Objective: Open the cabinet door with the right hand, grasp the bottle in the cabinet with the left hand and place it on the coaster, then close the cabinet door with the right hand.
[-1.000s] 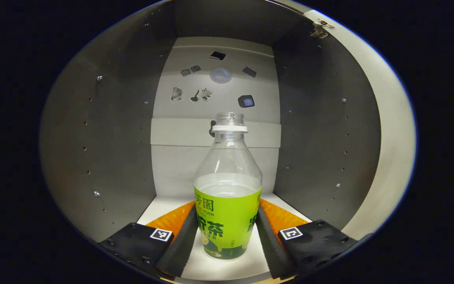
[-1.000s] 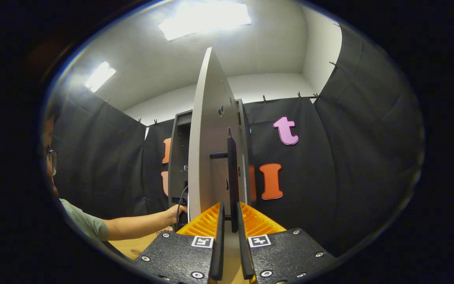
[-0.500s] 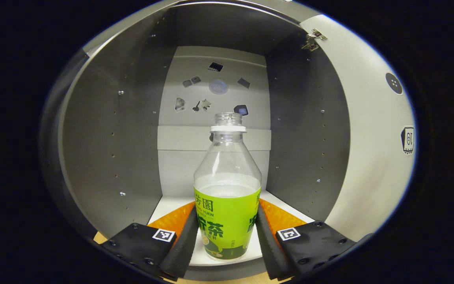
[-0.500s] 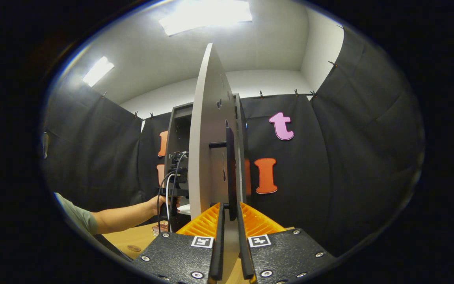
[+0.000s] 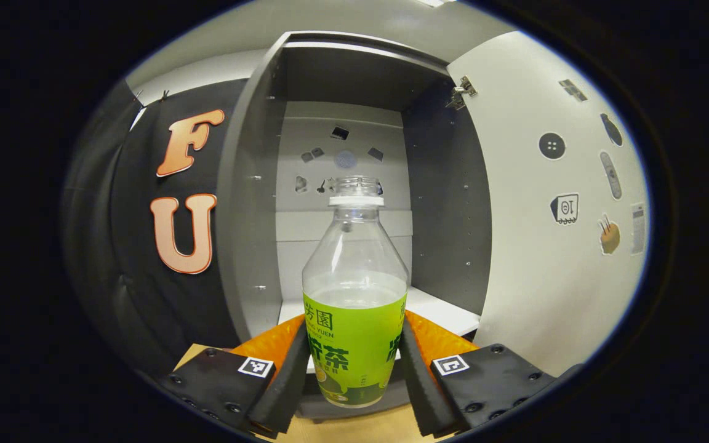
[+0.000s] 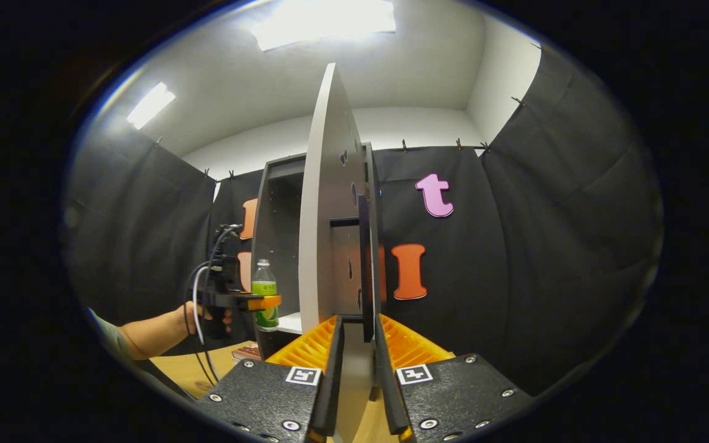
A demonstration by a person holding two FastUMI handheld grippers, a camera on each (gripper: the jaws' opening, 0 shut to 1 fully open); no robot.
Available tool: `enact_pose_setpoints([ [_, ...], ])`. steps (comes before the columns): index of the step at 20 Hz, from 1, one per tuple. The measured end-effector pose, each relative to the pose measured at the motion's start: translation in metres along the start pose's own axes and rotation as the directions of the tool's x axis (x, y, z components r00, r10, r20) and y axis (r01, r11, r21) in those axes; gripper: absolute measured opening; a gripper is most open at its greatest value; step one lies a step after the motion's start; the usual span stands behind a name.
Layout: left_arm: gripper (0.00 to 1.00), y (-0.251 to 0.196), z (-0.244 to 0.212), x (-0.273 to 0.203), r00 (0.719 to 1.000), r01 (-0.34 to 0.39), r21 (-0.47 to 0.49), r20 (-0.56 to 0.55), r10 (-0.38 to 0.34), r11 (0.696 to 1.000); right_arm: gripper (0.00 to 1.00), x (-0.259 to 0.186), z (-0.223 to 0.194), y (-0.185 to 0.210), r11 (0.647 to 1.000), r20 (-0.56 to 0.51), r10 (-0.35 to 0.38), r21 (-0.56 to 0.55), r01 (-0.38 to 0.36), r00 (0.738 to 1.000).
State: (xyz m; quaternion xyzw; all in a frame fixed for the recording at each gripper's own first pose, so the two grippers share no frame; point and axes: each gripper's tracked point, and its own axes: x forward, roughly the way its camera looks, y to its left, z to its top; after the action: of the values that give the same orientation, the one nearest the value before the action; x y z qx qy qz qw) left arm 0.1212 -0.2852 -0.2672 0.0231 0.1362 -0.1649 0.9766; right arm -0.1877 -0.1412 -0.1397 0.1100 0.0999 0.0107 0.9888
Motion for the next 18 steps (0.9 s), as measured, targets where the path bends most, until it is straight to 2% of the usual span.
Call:
enact_pose_setpoints([
  [2, 0.81, 0.014, -0.004, -0.023, 1.0, -0.016, 0.001, 0.009, 0.016, 1.0, 0.35, -0.001, 0.002, -0.004, 0.999, 0.01, -0.024, -0.025, 0.024, 1.0],
  [3, 0.79, 0.022, -0.007, -0.033, 1.0, -0.025, -0.005, 0.012, 0.025, 1.0, 0.41, 0.0, 0.003, -0.006, 0.999, 0.015, -0.032, -0.036, 0.032, 0.999],
  [9, 0.78, 0.072, -0.029, -0.089, 0.995, -0.096, 0.007, 0.02, 0.096, 0.995, 0.52, -0.003, 0.003, -0.008, 0.997, 0.027, -0.062, -0.05, 0.064, 0.998],
  [16, 0.77, 0.101, -0.073, -0.144, 0.989, -0.146, 0.024, 0.013, 0.146, 0.989, 0.69, -0.005, 0.005, -0.012, 0.996, 0.035, -0.084, -0.036, 0.086, 0.996],
  [18, 0.79, 0.109, -0.09, -0.156, 0.988, -0.157, 0.019, 0.003, 0.157, 0.987, 0.7, -0.005, 0.003, -0.013, 0.996, 0.028, -0.087, -0.034, 0.087, 0.996],
])
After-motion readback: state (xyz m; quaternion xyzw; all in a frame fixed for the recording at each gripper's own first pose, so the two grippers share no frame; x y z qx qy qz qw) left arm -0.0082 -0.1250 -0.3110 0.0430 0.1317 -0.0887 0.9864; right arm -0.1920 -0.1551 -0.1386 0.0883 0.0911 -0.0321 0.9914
